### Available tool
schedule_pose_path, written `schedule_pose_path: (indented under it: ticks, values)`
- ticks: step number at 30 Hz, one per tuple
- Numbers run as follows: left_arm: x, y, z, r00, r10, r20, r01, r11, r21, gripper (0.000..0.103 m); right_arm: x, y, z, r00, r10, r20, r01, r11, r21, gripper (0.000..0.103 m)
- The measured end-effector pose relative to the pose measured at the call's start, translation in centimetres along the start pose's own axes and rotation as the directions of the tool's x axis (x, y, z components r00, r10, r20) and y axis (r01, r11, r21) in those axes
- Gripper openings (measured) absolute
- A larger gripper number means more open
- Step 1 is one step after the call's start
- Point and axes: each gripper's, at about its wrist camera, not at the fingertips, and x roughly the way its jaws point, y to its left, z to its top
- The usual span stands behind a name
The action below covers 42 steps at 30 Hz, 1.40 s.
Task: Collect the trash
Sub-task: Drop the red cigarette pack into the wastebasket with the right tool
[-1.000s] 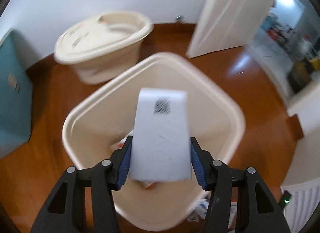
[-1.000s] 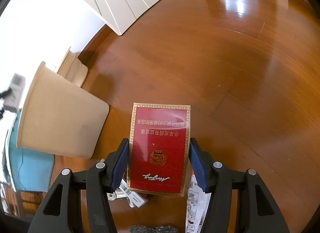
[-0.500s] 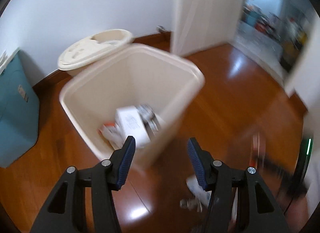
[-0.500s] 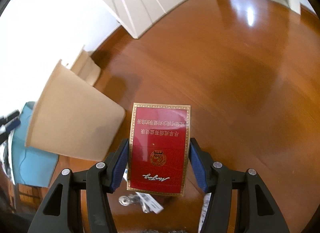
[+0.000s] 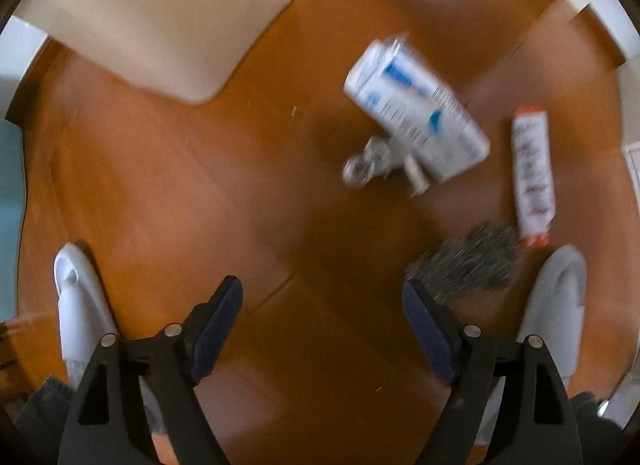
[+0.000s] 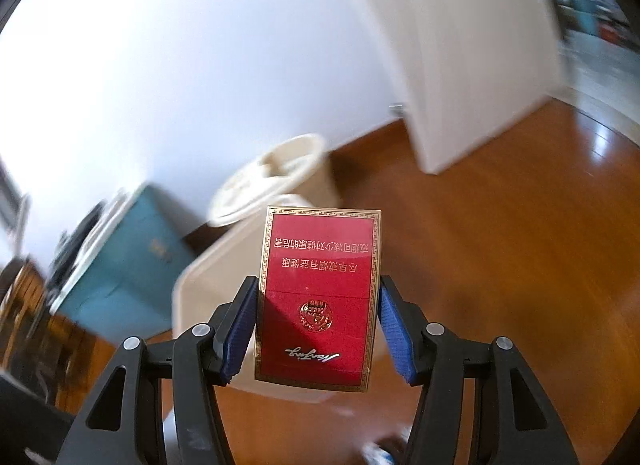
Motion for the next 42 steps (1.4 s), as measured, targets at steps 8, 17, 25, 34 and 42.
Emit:
schedule_pose_path:
  ticks: [8,17,25,34,42]
  values:
    - [-0.1,0.3,-0.6,1.0,-0.002,0.006,0.002,0.999,0.034,0.083,8.3,7.4,3.2,0.987,0.073,-0.143,-0.095,0.984,-0.149,0.06]
    - [1.1,-0.8,-1.5,0.998,0.069,0.003,-0.069,0.995,0.072,0.083,14.2,9.0,1.8,0.962,0.009,-0.272,-0.066,0.977,-0.203,0.06]
    - [1.2,-1.4,-1.4,0.996,0.094,0.011,-0.094,0.991,0.095,0.083,17.2,9.2,-0.4,0.934,-0.044,-0.353,-0.045,0.97,-0.239,0.063]
    - [2.1,-1.2,-1.1,0.996,0.088,-0.034,-0.084,0.991,0.1,0.083,15.7,8.6,-0.7,0.938,-0.072,-0.338,-0.016,0.968,-0.25,0.078]
    - [4.1,-1.5,-1.2,0.995,0.088,-0.055,-0.081,0.991,0.107,0.083,3.6,0.5,-4.6,0.978,-0.127,-0.165,0.118,0.991,-0.066,0.085]
